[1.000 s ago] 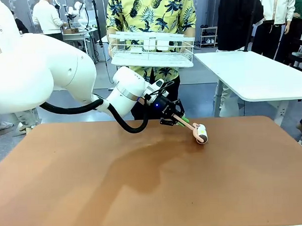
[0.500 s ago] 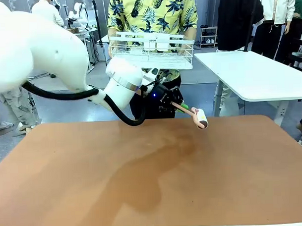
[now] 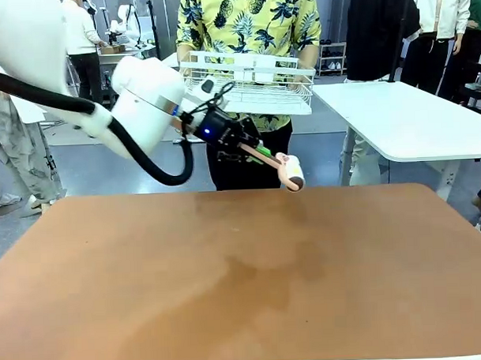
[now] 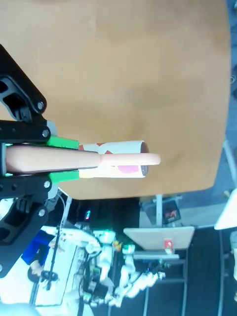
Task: Clean the table.
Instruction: Clean the table with the Lint Roller when the human lifts the Dish drying rack, then place the Lint Roller down when the Dish drying rack is positioned in the middle of the table.
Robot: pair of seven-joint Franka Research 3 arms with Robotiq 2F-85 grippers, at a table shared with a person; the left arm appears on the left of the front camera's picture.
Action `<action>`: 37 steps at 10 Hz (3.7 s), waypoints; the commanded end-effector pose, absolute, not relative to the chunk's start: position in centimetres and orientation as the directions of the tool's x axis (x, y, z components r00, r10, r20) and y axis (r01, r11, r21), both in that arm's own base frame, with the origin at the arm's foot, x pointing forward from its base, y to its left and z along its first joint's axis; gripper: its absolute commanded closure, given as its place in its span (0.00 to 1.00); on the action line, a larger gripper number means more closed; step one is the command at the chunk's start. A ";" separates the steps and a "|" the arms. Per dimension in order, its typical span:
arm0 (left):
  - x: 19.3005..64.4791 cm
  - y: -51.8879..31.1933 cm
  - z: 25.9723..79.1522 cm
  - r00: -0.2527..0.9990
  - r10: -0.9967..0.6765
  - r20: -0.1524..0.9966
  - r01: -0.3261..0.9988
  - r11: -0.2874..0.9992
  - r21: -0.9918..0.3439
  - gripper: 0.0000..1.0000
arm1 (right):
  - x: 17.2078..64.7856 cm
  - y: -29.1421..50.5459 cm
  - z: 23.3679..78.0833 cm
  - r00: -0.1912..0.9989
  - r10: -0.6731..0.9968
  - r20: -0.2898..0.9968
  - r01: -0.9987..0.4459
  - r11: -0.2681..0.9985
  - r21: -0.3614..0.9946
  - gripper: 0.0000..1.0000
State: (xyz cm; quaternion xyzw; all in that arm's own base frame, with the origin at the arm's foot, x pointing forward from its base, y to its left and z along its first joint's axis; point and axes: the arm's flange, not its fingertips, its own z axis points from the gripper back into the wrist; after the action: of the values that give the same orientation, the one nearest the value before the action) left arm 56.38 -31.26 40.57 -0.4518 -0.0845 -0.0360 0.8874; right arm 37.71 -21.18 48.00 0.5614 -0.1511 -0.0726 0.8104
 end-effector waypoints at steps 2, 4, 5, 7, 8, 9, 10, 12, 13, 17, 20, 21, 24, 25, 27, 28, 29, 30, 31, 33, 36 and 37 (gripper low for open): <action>51.1 -25.3 45.7 0.975 0.079 0.206 0.090 0.709 -0.700 0.79 | 37.5 -21.1 48.4 0.943 -0.288 0.166 -0.059 0.347 0.936 0.00; 49.3 -21.4 49.0 0.966 0.082 0.246 0.079 0.810 -0.581 0.79 | 37.5 -21.1 48.4 0.943 -0.288 0.166 -0.059 0.347 0.936 0.00; 48.5 -20.1 50.1 0.964 0.091 0.248 0.063 0.831 -0.553 0.79 | 37.5 -21.1 48.4 0.943 -0.288 0.166 -0.059 0.347 0.936 0.00; 46.8 -18.0 51.7 0.967 0.120 0.223 -0.007 0.891 -0.453 0.79 | 37.5 -21.1 48.4 0.943 -0.288 0.166 -0.059 0.347 0.936 0.00; 46.5 -16.2 52.4 0.962 0.183 0.204 -0.094 0.919 -0.382 0.79 | 37.5 -21.1 48.4 0.943 -0.288 0.166 -0.059 0.347 0.936 0.00; 46.4 -15.0 53.2 0.952 0.211 0.220 -0.137 0.941 -0.309 0.79 | 37.5 -21.1 48.4 0.943 -0.288 0.166 -0.059 0.347 0.936 0.00; 46.4 -14.1 54.0 0.952 0.204 0.227 -0.142 0.954 -0.264 0.79 | 37.5 -21.1 48.4 0.943 -0.288 0.166 -0.059 0.347 0.936 0.00; 47.2 -12.8 54.9 0.950 0.213 0.230 -0.169 0.966 -0.196 0.79 | 37.5 -21.1 48.4 0.943 -0.288 0.166 -0.059 0.347 0.936 0.00; 47.5 -12.5 54.9 0.957 0.201 0.209 -0.168 0.972 -0.164 0.79 | 37.5 -21.1 48.4 0.943 -0.288 0.166 -0.059 0.347 0.936 0.00; 48.1 -12.5 53.4 0.966 0.193 0.171 -0.195 0.981 -0.005 0.79 | 37.5 -21.1 48.4 0.943 -0.288 0.166 -0.059 0.347 0.936 0.00; 47.9 -12.1 52.5 0.962 0.197 0.188 -0.195 0.980 -0.031 0.79 | 37.5 -21.1 48.4 0.943 -0.288 0.166 -0.059 0.347 0.936 0.00; 47.9 -12.1 52.5 0.962 0.197 0.188 -0.195 0.980 -0.031 0.79 | 37.5 -21.1 48.4 0.943 -0.288 0.166 -0.059 0.347 0.936 0.00; 47.9 -12.1 52.5 0.962 0.197 0.188 -0.195 0.980 -0.031 0.79 | 37.5 -21.1 48.4 0.943 -0.288 0.166 -0.059 0.347 0.936 0.00; 47.9 -12.1 52.5 0.962 0.197 0.188 -0.195 0.980 -0.031 0.79 | 37.5 -21.1 48.4 0.943 -0.288 0.166 -0.059 0.347 0.936 0.00; 47.9 -12.1 52.5 0.962 0.197 0.188 -0.195 0.980 -0.031 0.79 | 37.5 -21.1 48.4 0.943 -0.288 0.166 -0.059 0.347 0.936 0.00; 47.9 -12.1 52.5 0.962 0.197 0.188 -0.195 0.980 -0.031 0.79 | 37.5 -21.1 48.4 0.943 -0.288 0.166 -0.059 0.347 0.936 0.00; 47.9 -12.1 52.5 0.962 0.197 0.188 -0.195 0.980 -0.031 0.79 | 37.5 -21.1 48.4 0.943 -0.288 0.166 -0.059 0.347 0.936 0.00; 47.9 -12.1 52.5 0.962 0.197 0.188 -0.195 0.980 -0.031 0.79 | 37.5 -21.1 48.4 0.943 -0.288 0.166 -0.059 0.347 0.936 0.00; 47.9 -12.1 52.5 0.962 0.197 0.188 -0.195 0.980 -0.031 0.79 | 37.5 -21.1 48.4 0.943 -0.288 0.166 -0.059 0.347 0.936 0.00; 47.9 -12.1 52.5 0.962 0.197 0.188 -0.195 0.980 -0.031 0.79 | 37.5 -21.1 48.4 0.943 -0.288 0.166 -0.059 0.347 0.936 0.00; 47.9 -12.1 52.5 0.962 0.197 0.188 -0.195 0.980 -0.031 0.79 | 37.5 -21.1 48.4 0.943 -0.288 0.166 -0.059 0.347 0.936 0.00; 47.9 -12.1 52.5 0.962 0.197 0.188 -0.195 0.980 -0.031 0.79 | 37.5 -21.1 48.4 0.943 -0.288 0.166 -0.059 0.347 0.936 0.00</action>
State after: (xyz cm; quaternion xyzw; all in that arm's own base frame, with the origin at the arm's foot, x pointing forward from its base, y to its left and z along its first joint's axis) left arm 48.19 -12.27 52.09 -0.0088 -0.0915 0.0974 0.9910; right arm 37.69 -21.20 48.00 0.5615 -0.1510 -0.0727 0.8103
